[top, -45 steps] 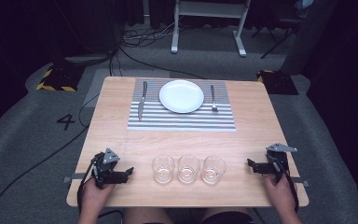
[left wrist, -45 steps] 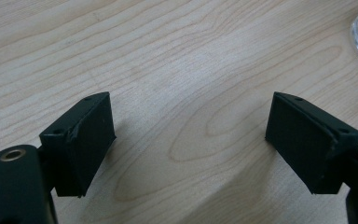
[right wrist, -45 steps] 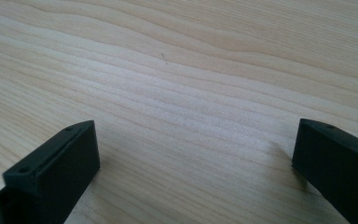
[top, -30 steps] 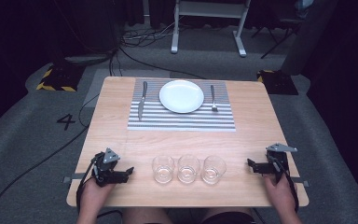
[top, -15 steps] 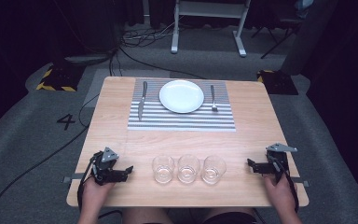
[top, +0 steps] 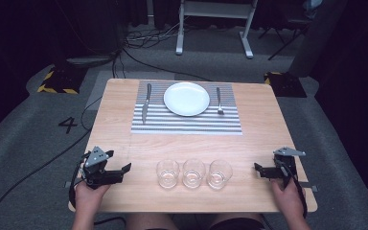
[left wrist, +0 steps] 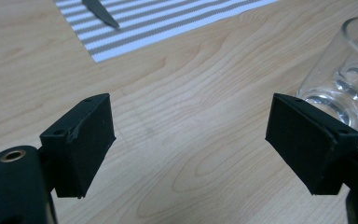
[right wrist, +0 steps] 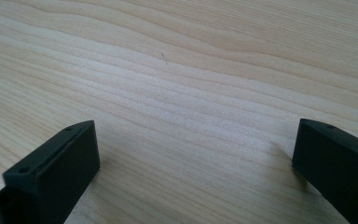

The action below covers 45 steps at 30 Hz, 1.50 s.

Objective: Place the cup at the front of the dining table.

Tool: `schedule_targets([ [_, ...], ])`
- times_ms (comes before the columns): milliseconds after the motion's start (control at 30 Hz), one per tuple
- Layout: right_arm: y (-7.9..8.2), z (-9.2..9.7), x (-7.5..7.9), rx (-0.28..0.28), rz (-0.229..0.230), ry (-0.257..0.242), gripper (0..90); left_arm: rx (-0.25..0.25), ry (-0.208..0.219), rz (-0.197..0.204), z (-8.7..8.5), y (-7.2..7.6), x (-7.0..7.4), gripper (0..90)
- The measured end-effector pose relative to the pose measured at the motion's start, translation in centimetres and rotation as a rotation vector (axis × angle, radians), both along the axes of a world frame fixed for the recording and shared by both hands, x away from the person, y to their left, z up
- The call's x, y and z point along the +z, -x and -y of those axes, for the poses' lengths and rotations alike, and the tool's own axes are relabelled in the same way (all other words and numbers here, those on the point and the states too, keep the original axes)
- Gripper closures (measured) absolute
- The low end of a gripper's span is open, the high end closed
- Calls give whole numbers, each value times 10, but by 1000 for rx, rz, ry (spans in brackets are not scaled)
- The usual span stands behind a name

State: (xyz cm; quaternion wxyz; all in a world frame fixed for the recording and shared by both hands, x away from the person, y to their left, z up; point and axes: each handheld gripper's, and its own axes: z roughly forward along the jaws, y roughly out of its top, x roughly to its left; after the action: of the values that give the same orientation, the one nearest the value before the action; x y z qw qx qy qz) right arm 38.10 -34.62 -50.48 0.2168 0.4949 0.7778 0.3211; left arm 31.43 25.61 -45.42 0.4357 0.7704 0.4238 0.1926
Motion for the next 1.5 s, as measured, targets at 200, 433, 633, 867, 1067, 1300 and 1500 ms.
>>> schedule_targets([
  [200,0,0,0,0,0,0,6,-21,14,27,3,6,15,157],
  [433,0,0,0,1,1,0,6,-1,42,47,7,11,24,158],
  [633,0,0,0,0,0,-1,6,32,7,40,8,12,27,158],
  [867,0,0,0,0,0,-2,5,3,11,58,18,15,36,158],
  [1067,0,0,0,0,0,-2,5,-48,9,65,34,13,45,158],
  [1300,0,0,0,-1,-1,-3,6,-172,41,60,60,14,55,156],
  [1500,0,0,0,0,-1,-3,6,-237,66,63,80,21,62,152],
])
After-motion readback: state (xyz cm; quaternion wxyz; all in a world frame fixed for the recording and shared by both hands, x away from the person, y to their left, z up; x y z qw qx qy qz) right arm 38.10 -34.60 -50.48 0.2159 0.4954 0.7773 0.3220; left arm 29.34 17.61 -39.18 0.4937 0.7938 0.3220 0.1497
